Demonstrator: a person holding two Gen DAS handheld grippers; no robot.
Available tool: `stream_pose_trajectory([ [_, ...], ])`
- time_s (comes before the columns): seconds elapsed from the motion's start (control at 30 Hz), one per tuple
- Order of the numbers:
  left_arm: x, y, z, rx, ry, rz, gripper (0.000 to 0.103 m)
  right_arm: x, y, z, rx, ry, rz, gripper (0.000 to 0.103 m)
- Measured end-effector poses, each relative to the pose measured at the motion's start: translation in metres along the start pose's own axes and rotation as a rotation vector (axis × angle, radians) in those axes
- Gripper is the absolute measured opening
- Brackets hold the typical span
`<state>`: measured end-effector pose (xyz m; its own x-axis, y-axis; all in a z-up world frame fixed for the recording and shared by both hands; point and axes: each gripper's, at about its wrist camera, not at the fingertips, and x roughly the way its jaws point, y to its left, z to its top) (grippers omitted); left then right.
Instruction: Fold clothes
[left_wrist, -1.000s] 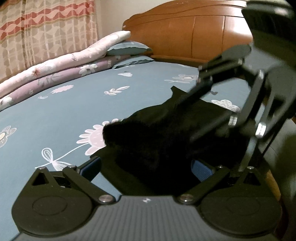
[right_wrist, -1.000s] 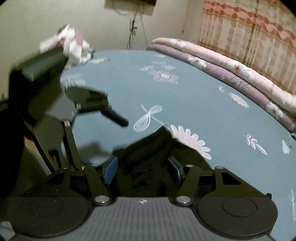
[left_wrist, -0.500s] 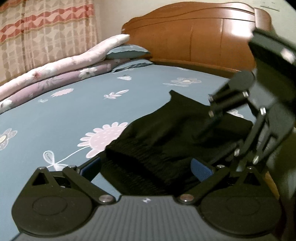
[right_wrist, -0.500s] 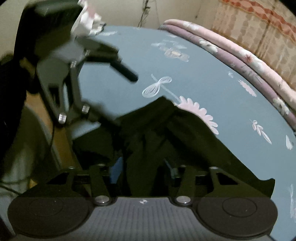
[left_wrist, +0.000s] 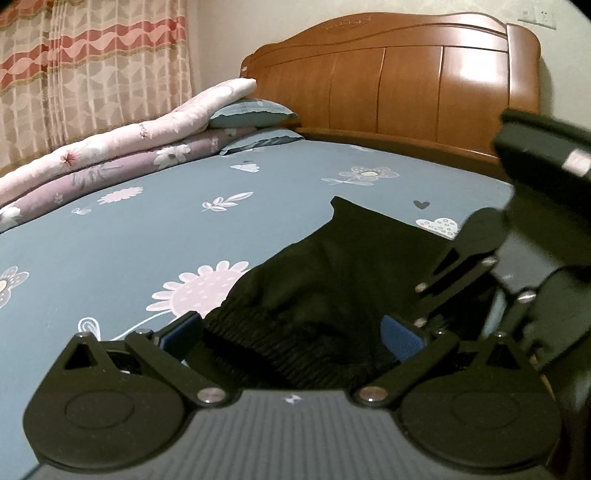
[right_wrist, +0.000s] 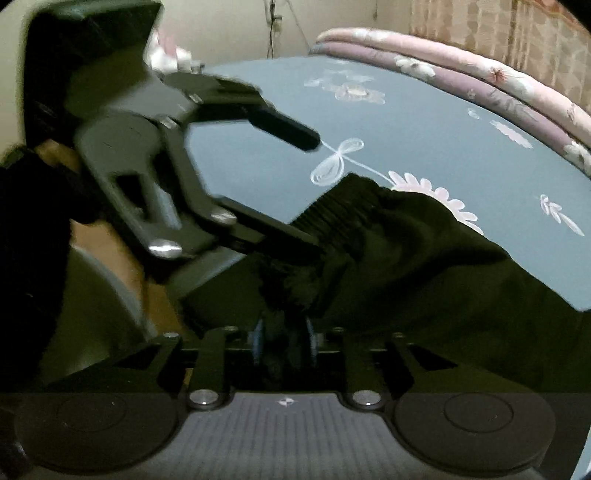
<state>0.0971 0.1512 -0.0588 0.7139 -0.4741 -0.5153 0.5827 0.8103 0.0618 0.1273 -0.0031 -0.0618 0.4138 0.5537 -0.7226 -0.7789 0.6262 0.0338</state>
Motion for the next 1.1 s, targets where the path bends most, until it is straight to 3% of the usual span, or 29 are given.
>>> stream_pose_trajectory([
  [0.13,0.011,-0.008,0.006,0.007,0.001,-0.015,0.102,-0.040,-0.016,-0.019,0.076,-0.050,-0.103,0.029],
  [0.33,0.039,-0.024,0.015,0.030,0.037,-0.075,0.102,-0.115,-0.080,-0.076,0.384,-0.113,-0.402,0.036],
  [0.5,0.063,-0.031,0.017,0.034,0.117,-0.046,0.102,-0.152,-0.089,-0.109,0.384,-0.068,-0.642,0.056],
  [0.6,0.062,-0.038,0.023,0.054,0.098,-0.068,0.102,-0.152,-0.075,-0.115,0.277,-0.025,-0.687,0.068],
  [0.67,0.059,-0.043,0.027,0.069,0.068,-0.100,0.102,-0.143,-0.065,-0.119,0.202,0.007,-0.674,0.070],
  [0.8,0.065,-0.050,0.032,0.084,0.068,-0.118,0.102,-0.113,-0.042,-0.124,0.045,0.104,-0.679,0.071],
  [1.1,0.070,-0.051,0.032,0.081,0.088,-0.118,0.102,-0.063,-0.011,-0.133,-0.278,0.249,-0.795,0.077],
])
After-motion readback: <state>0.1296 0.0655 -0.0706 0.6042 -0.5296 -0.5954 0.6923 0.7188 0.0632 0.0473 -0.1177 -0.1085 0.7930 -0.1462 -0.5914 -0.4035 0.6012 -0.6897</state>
